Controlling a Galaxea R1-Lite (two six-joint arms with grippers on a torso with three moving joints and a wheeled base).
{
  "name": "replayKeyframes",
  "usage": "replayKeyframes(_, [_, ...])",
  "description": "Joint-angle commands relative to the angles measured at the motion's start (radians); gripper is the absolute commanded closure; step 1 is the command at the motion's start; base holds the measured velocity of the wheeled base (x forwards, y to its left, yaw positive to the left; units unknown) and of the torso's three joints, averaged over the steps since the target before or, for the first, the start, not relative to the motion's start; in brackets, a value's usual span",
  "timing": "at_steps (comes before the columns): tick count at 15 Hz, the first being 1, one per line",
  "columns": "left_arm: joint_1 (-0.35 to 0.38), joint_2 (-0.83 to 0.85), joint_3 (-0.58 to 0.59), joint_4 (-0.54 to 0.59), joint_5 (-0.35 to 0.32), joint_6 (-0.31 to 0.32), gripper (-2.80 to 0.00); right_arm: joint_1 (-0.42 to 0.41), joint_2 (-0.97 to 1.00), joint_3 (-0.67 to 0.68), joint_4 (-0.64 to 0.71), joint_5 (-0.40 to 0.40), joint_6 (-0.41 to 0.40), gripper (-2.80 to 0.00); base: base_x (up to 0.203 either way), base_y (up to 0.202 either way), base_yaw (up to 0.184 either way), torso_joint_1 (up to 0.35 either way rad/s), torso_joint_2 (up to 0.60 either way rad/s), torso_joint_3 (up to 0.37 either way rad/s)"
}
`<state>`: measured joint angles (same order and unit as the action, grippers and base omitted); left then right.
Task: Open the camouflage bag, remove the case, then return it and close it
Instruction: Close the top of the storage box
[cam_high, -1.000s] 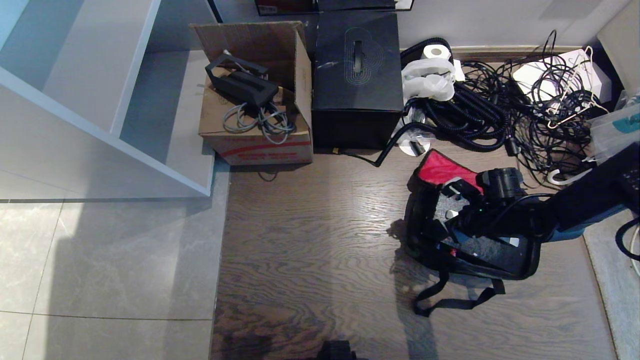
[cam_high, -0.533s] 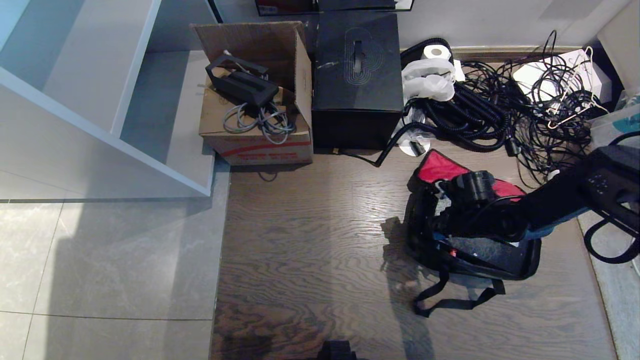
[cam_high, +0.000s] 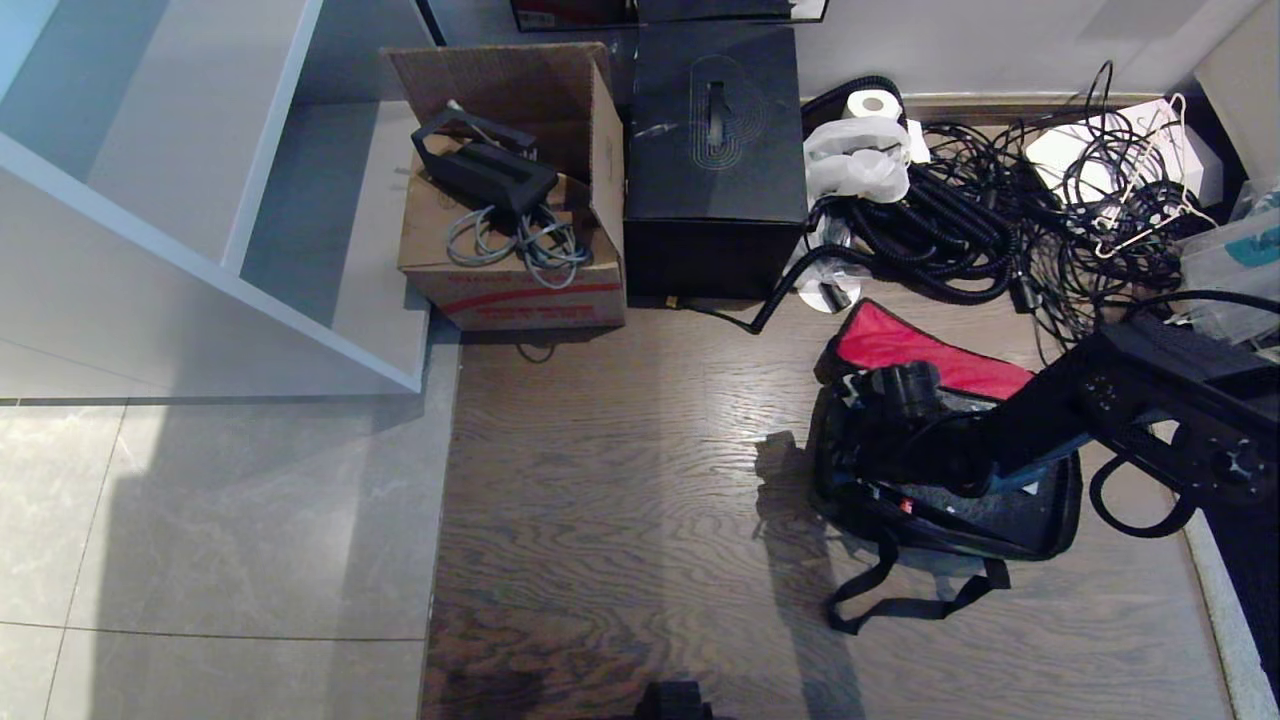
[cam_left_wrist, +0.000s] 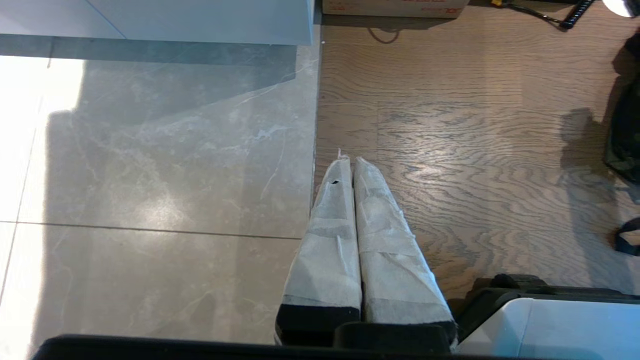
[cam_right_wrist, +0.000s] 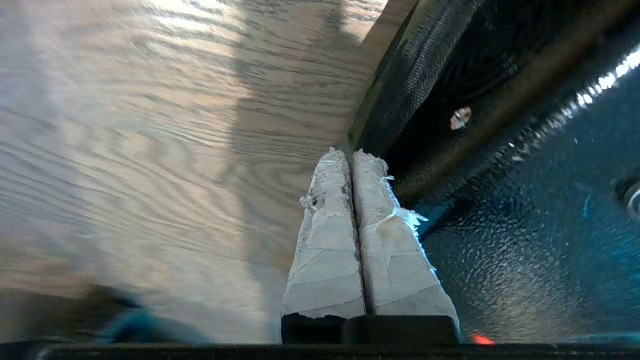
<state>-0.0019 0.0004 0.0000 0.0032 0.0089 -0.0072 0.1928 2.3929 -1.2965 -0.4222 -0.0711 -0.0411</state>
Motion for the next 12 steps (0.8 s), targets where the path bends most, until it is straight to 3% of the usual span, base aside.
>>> replayKeyframes(1, [0.0,0.0,0.0,0.0,0.0,0.0,0.0,-0.018,0.006,0.017,-0.018,-0.061,-0.104,0.0,0.0,0.0,0.0,0.0,0.0,0.0])
replayKeyframes(3, [0.0,0.0,0.0,0.0,0.0,0.0,0.0,-0.044,-0.006,0.026,-0.051,-0.116,-0.199,0.0,0.0,0.0,0.0,0.0,0.0,0.0])
replayKeyframes(6, [0.0,0.0,0.0,0.0,0.0,0.0,0.0,-0.12,-0.04,0.063,-0.063,-0.131,-0.407,0.0,0.0,0.0,0.0,0.0,0.0,0.0])
replayKeyframes(10, [0.0,0.0,0.0,0.0,0.0,0.0,0.0,-0.204,-0.09,0.14,-0.005,-0.149,-0.633,0.0,0.0,0.0,0.0,0.0,0.0,0.0])
replayKeyframes(12, [0.0,0.0,0.0,0.0,0.0,0.0,0.0,-0.228,-0.104,0.174,0.032,-0.144,-0.701,0.0,0.0,0.0,0.0,0.0,0.0,0.0])
